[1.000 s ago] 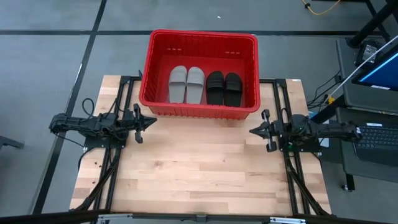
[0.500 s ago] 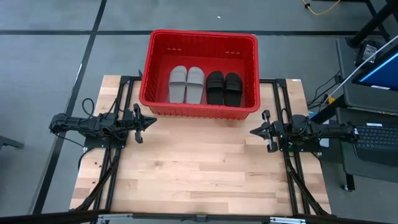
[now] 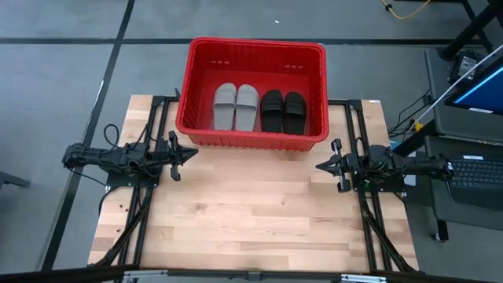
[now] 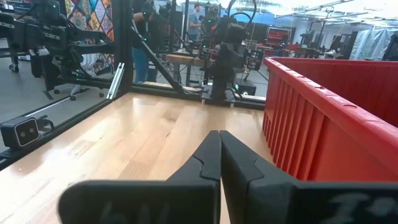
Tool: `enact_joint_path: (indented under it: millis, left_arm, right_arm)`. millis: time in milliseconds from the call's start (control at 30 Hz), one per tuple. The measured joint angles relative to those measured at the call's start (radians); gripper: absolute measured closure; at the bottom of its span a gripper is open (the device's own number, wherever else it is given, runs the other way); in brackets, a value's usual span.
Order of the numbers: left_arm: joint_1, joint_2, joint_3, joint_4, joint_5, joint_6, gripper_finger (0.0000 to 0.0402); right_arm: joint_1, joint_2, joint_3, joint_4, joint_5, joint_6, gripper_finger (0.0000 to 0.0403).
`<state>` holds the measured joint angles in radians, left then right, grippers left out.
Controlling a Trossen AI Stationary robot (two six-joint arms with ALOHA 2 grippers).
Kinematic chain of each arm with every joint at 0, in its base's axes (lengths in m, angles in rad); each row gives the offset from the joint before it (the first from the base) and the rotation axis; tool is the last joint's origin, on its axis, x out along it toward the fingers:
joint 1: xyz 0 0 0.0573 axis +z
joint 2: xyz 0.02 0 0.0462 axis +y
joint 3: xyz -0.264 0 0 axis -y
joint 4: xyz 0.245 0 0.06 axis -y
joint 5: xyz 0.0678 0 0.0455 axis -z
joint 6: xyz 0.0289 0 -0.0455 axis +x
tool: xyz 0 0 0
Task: Pick and place slides into bin
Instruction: Return to Home Position
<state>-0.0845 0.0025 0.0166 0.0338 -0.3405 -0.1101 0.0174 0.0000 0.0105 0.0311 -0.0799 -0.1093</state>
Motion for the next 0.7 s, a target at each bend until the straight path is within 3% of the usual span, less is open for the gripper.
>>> enact_joint_path:
  millis: [700]
  left_arm:
    - [0.000, 0.000, 0.000, 0.000, 0.000, 0.000, 0.0391]
  right_arm:
    - [0.000, 0.000, 0.000, 0.000, 0.000, 0.000, 0.0397]
